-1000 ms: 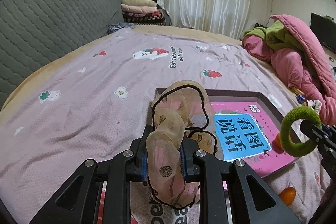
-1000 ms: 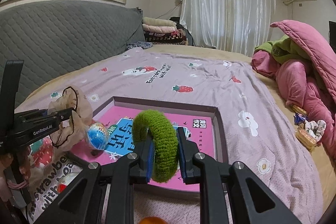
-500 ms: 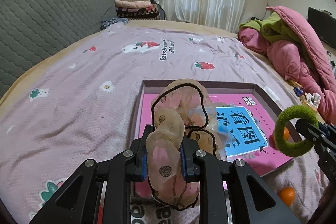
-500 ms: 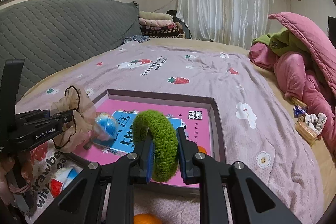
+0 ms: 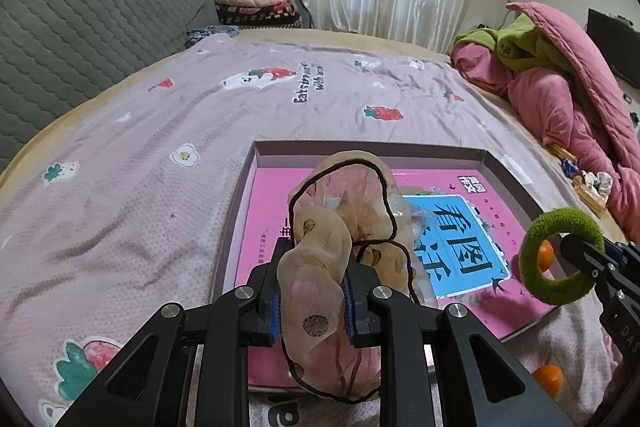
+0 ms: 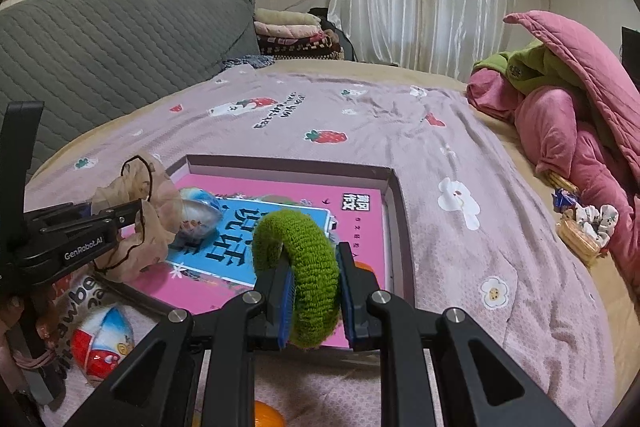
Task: Organize objects
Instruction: 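Carry the pouch and green ring over the grey tray with both tools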
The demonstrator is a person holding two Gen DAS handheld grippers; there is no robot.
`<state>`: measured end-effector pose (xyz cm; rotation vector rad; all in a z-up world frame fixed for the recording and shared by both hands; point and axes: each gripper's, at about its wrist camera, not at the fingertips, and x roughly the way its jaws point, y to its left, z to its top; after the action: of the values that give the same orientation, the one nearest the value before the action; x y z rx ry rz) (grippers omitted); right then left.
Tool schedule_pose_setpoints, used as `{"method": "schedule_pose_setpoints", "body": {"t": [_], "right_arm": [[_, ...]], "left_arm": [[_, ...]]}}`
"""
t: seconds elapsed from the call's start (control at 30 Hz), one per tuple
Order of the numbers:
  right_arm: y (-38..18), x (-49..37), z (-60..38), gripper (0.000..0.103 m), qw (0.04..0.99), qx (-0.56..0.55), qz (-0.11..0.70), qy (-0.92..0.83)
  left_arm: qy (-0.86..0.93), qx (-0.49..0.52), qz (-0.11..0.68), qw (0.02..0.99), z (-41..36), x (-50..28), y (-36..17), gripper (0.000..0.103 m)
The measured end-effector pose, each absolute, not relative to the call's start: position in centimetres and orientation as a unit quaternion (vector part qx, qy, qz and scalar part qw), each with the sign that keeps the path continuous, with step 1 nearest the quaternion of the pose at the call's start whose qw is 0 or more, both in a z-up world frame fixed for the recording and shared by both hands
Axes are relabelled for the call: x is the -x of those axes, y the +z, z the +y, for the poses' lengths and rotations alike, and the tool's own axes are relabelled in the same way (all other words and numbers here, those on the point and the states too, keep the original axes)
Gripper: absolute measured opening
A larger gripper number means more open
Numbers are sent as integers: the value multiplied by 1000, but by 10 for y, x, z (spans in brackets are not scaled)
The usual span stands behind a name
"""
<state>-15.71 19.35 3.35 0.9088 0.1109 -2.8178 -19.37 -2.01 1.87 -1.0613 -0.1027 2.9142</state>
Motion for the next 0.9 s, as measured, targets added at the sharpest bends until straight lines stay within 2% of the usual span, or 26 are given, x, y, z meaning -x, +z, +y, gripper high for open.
{"method": "schedule_pose_setpoints", "body": {"t": [0.9], "right_arm": [[18,174,212,20,50,-325,40,-944]], "left_arm": [[929,368,-32,19,-21,197,10,23]]}}
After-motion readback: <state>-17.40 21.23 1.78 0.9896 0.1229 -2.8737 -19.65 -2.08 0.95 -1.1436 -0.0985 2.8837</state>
